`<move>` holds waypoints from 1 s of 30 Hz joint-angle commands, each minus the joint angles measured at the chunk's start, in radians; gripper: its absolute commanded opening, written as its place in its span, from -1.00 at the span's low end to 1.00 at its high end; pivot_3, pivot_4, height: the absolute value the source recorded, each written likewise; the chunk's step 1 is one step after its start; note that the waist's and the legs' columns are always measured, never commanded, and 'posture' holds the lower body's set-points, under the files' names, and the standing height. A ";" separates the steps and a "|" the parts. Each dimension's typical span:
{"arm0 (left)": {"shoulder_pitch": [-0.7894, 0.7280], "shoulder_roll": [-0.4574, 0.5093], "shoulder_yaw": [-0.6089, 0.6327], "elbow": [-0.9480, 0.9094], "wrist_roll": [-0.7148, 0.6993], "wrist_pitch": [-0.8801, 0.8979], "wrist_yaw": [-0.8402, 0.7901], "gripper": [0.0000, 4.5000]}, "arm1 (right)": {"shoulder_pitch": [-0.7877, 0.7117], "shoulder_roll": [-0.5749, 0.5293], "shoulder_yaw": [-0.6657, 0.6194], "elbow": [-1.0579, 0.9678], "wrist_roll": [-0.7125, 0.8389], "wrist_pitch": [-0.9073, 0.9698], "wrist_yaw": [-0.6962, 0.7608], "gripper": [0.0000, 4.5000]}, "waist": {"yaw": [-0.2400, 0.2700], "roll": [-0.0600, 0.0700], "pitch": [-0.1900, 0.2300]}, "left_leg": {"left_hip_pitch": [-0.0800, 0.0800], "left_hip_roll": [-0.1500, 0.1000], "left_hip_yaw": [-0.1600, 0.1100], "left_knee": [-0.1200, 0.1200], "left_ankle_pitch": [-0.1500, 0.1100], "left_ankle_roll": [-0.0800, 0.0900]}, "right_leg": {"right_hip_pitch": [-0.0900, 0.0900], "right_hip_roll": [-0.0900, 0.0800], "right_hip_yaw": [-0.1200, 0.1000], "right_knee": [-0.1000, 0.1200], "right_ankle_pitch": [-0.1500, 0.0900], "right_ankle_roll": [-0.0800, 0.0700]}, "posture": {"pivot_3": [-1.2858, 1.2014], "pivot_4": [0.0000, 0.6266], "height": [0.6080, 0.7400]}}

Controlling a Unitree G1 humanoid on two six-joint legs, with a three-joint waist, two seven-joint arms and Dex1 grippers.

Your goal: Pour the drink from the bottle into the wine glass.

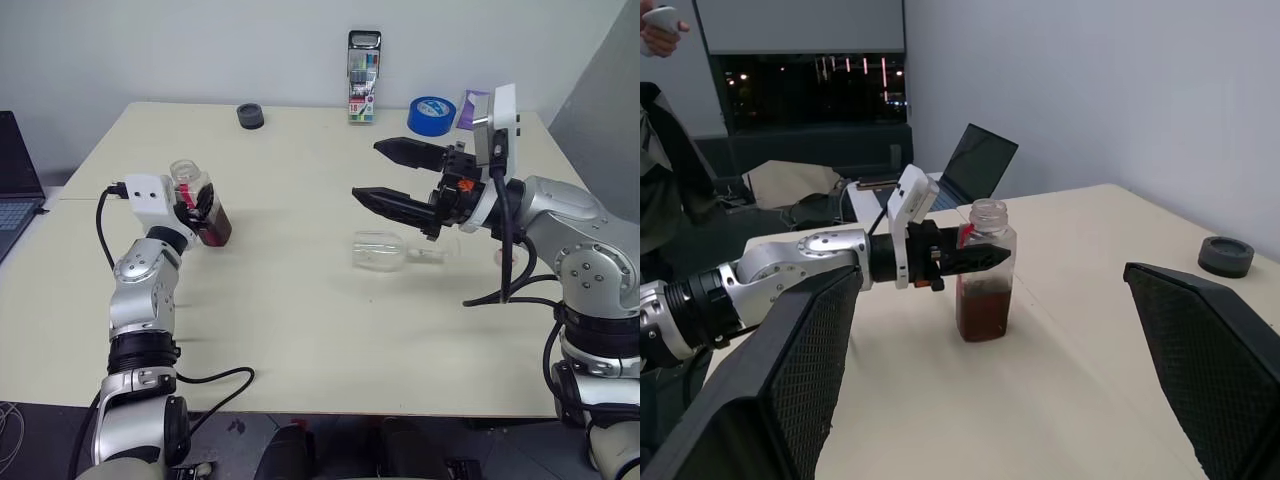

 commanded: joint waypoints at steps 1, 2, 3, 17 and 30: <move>0.004 -0.002 0.001 -0.034 -0.002 -0.018 -0.004 -0.11 | -0.012 0.003 -0.003 -0.031 0.000 -0.014 -0.004 0.98 | 0.000 0.000 0.000 | 0.000 0.000 0.000 0.000 0.000 0.000 | 0.000 0.000 0.000 0.000 0.000 0.000 | 0.03 -0.52 1.00; 0.005 -0.002 0.001 -0.035 -0.002 -0.018 -0.002 0.03 | -0.013 0.004 -0.001 -0.030 -0.001 -0.014 -0.004 1.00 | 0.000 0.000 0.000 | 0.000 0.000 0.000 0.000 0.000 0.000 | 0.000 0.000 0.000 0.000 0.000 0.000 | 0.03 -0.52 1.00; 0.008 -0.003 0.002 -0.038 -0.003 -0.016 -0.002 0.17 | -0.013 0.005 0.001 -0.030 -0.002 -0.016 -0.005 1.00 | 0.000 0.000 0.000 | 0.000 0.000 0.000 0.000 0.000 0.000 | 0.000 0.000 0.000 0.000 0.000 0.000 | 0.03 -0.52 1.00; 0.088 -0.011 0.006 -0.175 -0.017 0.070 0.020 0.99 | -0.001 0.007 0.013 -0.028 -0.014 -0.030 -0.003 1.00 | -0.001 0.000 0.000 | 0.000 0.000 0.000 0.000 -0.001 0.001 | 0.000 0.000 0.000 0.000 0.000 0.000 | 0.03 -0.52 1.00; 0.289 -0.063 0.014 -0.507 -0.054 0.252 0.095 0.99 | 0.054 -0.026 -0.024 -0.083 0.009 0.002 -0.045 1.00 | 0.000 0.000 0.000 | 0.000 0.000 0.000 0.000 -0.001 0.002 | 0.000 0.000 0.000 0.000 0.000 0.000 | 0.03 -0.52 1.00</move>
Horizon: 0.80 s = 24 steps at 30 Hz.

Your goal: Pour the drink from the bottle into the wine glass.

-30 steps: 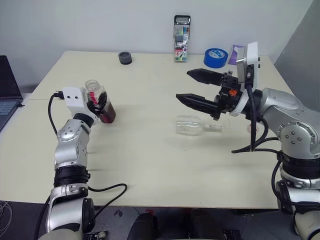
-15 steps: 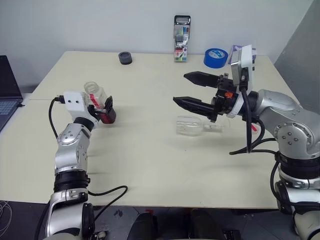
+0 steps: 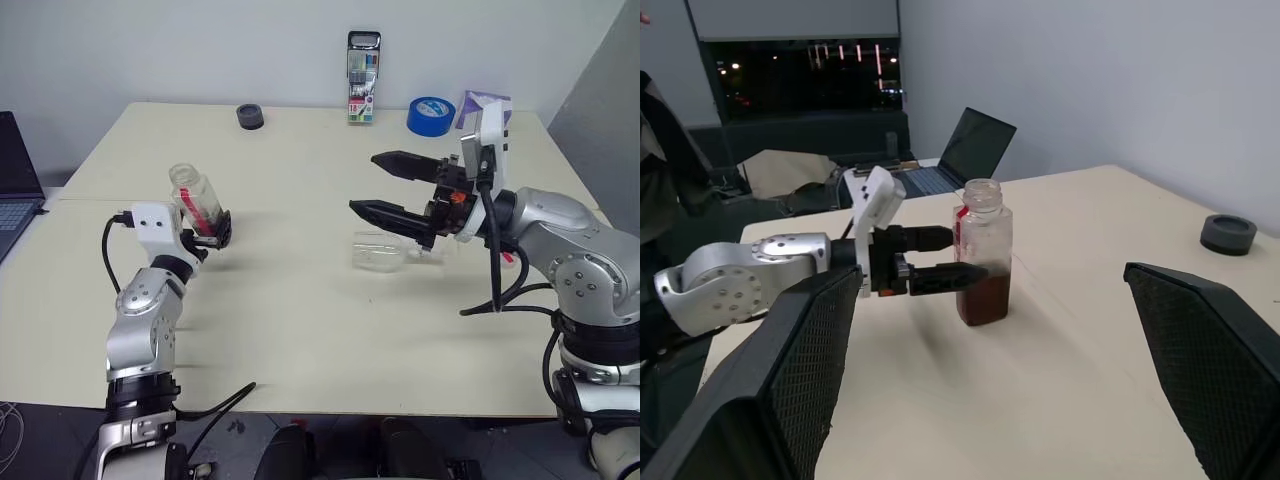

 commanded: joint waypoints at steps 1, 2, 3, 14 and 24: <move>0.051 -0.005 0.012 -0.140 -0.024 0.057 0.023 0.99 | 0.012 -0.021 -0.049 -0.054 0.018 0.004 -0.019 1.00 | 0.000 0.000 0.000 | 0.000 0.000 0.000 0.000 0.000 0.000 | 0.000 0.000 0.000 0.000 0.000 0.000 | 0.03 -0.52 1.00; 0.077 -0.007 0.011 -0.178 -0.028 0.077 0.029 0.99 | 0.021 -0.027 -0.054 -0.062 0.021 0.008 -0.024 1.00 | 0.000 0.000 0.000 | 0.000 0.000 0.000 0.000 0.000 0.000 | 0.000 0.000 0.000 0.000 0.000 0.000 | 0.03 -0.52 1.00; 0.109 -0.008 0.011 -0.220 -0.031 0.100 0.034 0.99 | 0.035 -0.036 -0.061 -0.072 0.025 0.013 -0.028 1.00 | 0.000 -0.001 0.000 | 0.000 0.000 0.000 0.000 0.000 0.000 | 0.000 0.000 0.000 0.000 0.000 0.000 | 0.03 -0.52 1.00; 0.196 0.140 -0.137 -0.510 -0.124 0.260 -0.192 0.99 | 0.194 -0.332 0.107 -0.025 -0.386 -0.223 0.060 1.00 | 0.004 -0.001 -0.001 | 0.002 0.000 0.000 0.000 -0.001 0.001 | 0.002 0.000 0.001 0.000 0.000 0.000 | 0.03 -0.52 1.00; 0.109 0.246 -0.210 -0.531 -0.272 0.281 -0.458 0.99 | 0.229 -0.436 0.288 0.148 -0.819 -0.516 0.127 1.00 | -0.003 -0.001 0.000 | 0.003 0.001 0.002 0.000 0.002 -0.003 | 0.001 0.002 0.002 0.001 0.000 0.000 | 0.03 -0.52 1.00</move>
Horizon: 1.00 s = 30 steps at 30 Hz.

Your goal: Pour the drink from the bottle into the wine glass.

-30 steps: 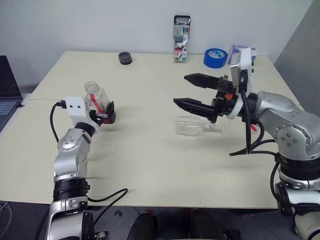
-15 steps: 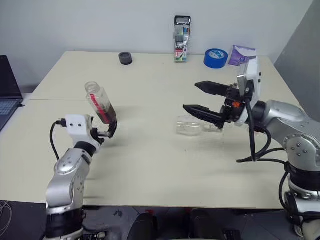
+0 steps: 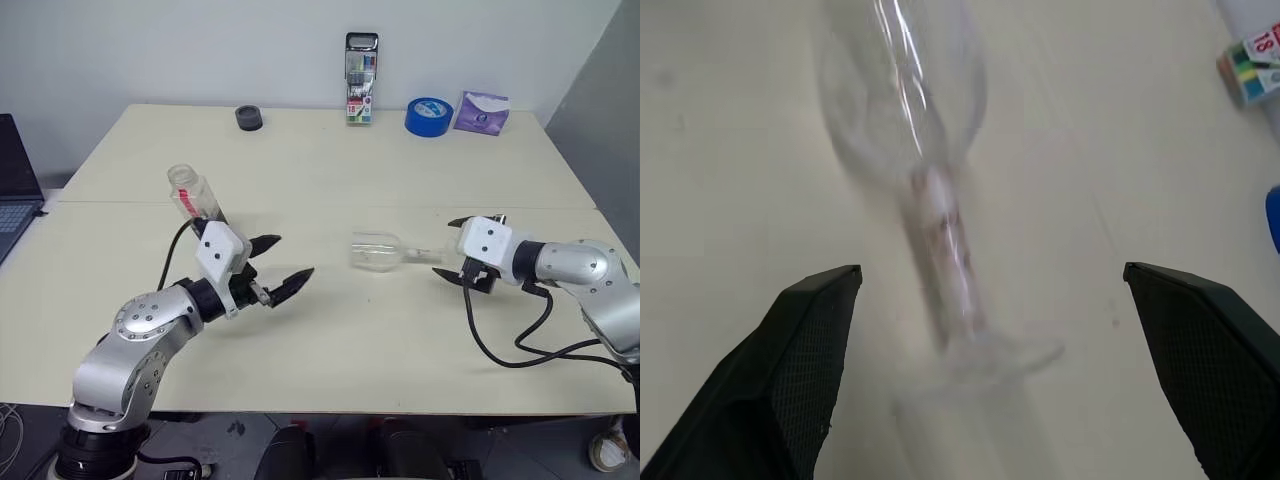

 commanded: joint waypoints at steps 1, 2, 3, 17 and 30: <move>-0.032 0.019 -0.012 -0.027 -0.026 -0.003 -0.042 0.99 | -0.059 0.022 0.025 -0.009 -0.085 -0.035 0.028 1.00 | 0.000 0.000 0.000 | 0.000 0.000 0.000 0.000 0.000 0.000 | 0.000 0.000 0.000 0.000 0.000 0.000 | 0.03 -0.52 1.00; -0.038 0.021 -0.017 -0.022 -0.026 -0.004 -0.047 0.99 | -0.070 0.033 0.034 -0.007 -0.103 -0.036 0.035 1.00 | 0.000 0.000 0.000 | 0.000 0.000 0.000 0.000 0.000 0.000 | 0.000 0.000 0.000 0.000 0.000 0.000 | 0.03 -0.52 1.00; -0.042 0.021 -0.022 -0.019 -0.022 -0.008 -0.048 0.99 | -0.085 0.047 0.048 -0.005 -0.125 -0.037 0.044 1.00 | 0.000 0.000 0.000 | 0.000 0.000 0.000 0.000 0.000 0.000 | 0.000 0.000 0.000 0.000 0.000 0.000 | 0.03 -0.52 1.00; 0.001 0.001 -0.050 -0.052 0.003 -0.033 -0.020 0.99 | -0.208 0.210 0.212 0.065 -0.395 0.029 0.127 1.00 | 0.003 0.000 0.000 | -0.001 0.000 -0.001 0.000 0.000 0.000 | 0.000 0.000 0.000 0.000 0.000 0.000 | 0.03 -0.52 1.00; 0.007 0.000 -0.050 -0.035 0.029 -0.053 -0.014 0.99 | -0.221 0.272 0.209 0.198 -0.497 0.018 0.121 1.00 | 0.004 0.000 0.000 | 0.000 -0.001 -0.001 0.000 0.000 0.000 | 0.000 0.000 0.000 0.000 0.000 0.000 | 0.03 -0.52 1.00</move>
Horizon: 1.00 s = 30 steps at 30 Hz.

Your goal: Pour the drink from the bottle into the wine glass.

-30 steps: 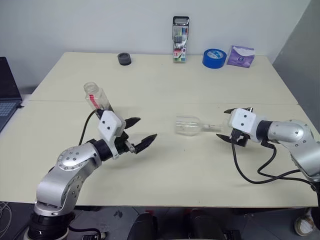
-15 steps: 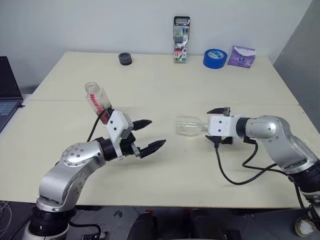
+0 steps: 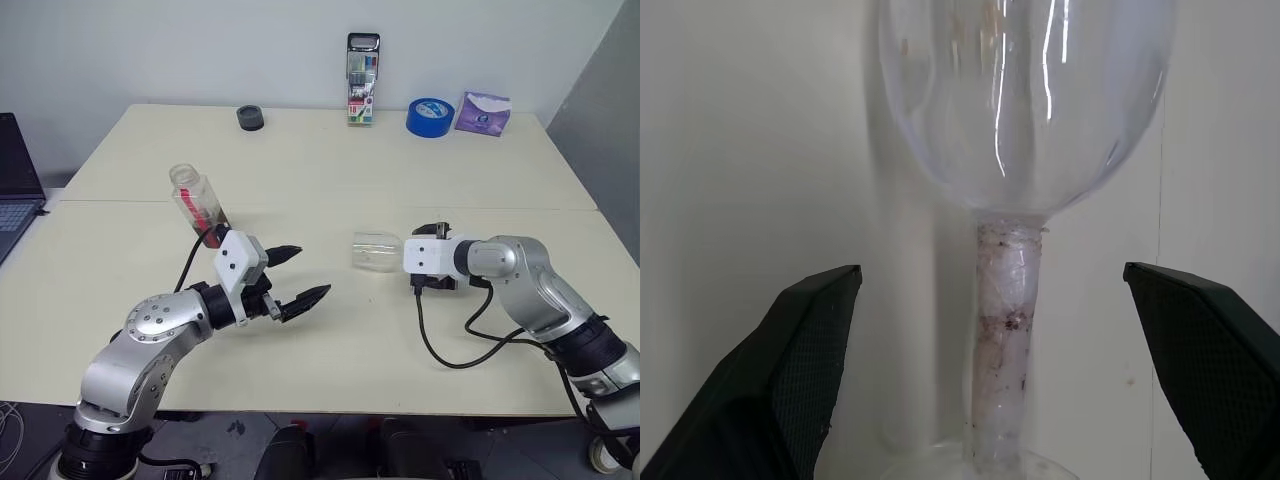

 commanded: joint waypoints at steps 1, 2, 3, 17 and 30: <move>-0.013 -0.001 0.001 -0.016 0.009 -0.028 0.000 0.99 | -0.021 0.001 -0.021 0.017 -0.025 -0.024 -0.006 1.00 | 0.000 0.000 0.000 | 0.000 0.000 0.000 0.000 0.000 0.000 | 0.000 0.000 0.000 0.000 0.000 0.000 | 0.03 -0.52 1.00; -0.015 -0.001 0.000 -0.013 0.012 -0.031 -0.003 0.99 | -0.023 0.001 -0.023 0.027 -0.026 -0.028 -0.006 1.00 | 0.000 0.000 0.000 | 0.000 0.000 0.000 0.000 0.000 0.000 | 0.000 0.000 0.000 0.000 0.000 0.000 | 0.03 -0.52 1.00; -0.016 -0.001 -0.001 -0.011 0.014 -0.031 -0.004 0.99 | -0.025 0.002 -0.025 0.037 -0.028 -0.032 -0.007 1.00 | 0.000 0.000 0.000 | 0.000 0.000 0.000 0.000 0.000 0.000 | 0.000 0.000 0.000 0.000 0.000 0.000 | 0.03 -0.52 1.00; -0.032 0.001 -0.006 -0.007 0.016 -0.028 -0.011 1.00 | -0.056 0.020 -0.024 0.106 -0.074 -0.077 -0.013 -0.65 | -0.001 0.000 0.000 | 0.000 0.000 0.000 0.000 0.000 0.000 | 0.000 0.000 0.000 0.000 0.000 0.000 | 0.03 -0.52 1.00; 0.168 -0.082 0.078 -0.108 0.057 -0.114 0.121 1.00 | -0.137 0.391 -0.169 0.276 0.146 -0.121 -0.177 -0.94 | -0.012 0.000 0.000 | 0.002 0.002 0.001 -0.001 0.001 -0.001 | 0.000 0.001 0.001 0.002 0.000 0.000 | 0.03 -0.52 1.00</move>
